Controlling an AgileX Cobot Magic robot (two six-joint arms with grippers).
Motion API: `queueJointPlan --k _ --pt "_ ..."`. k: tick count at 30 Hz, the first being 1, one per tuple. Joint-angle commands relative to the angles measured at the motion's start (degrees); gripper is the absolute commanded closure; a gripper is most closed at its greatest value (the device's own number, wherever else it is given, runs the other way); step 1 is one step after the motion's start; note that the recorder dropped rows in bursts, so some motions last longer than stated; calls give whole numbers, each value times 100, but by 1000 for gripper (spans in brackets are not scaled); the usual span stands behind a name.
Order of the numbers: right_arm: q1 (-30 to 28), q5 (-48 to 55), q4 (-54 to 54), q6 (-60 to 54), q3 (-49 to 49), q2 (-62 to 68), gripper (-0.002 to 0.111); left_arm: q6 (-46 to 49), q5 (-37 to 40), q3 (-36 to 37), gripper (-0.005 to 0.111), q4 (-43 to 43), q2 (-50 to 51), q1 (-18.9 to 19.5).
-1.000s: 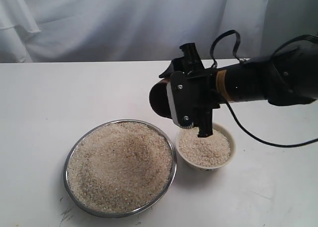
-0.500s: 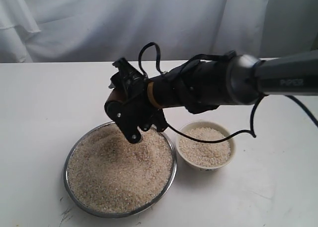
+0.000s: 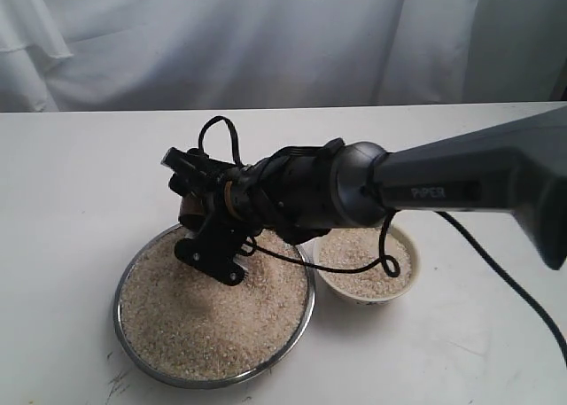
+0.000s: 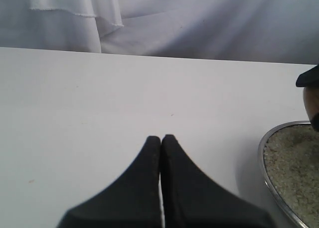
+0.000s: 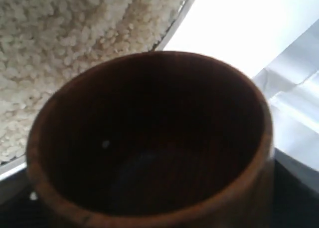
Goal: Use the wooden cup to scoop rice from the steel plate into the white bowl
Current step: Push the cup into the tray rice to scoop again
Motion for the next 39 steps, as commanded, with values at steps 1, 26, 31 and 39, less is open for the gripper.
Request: queueJointPlan --k 1,26,31,39 --pt "190 180 -1 -143 -282 134 108 -2 -76 28 107 6 -24 -15" --pt "391 -299 -1 -421 -516 678 108 -2 -76 28 107 6 -24 -15" --pt "391 -288 -1 -421 -511 667 108 -2 -76 28 107 6 -24 -15" --pt "391 -117 -1 -752 -23 367 108 -2 -76 28 107 6 -24 -15"
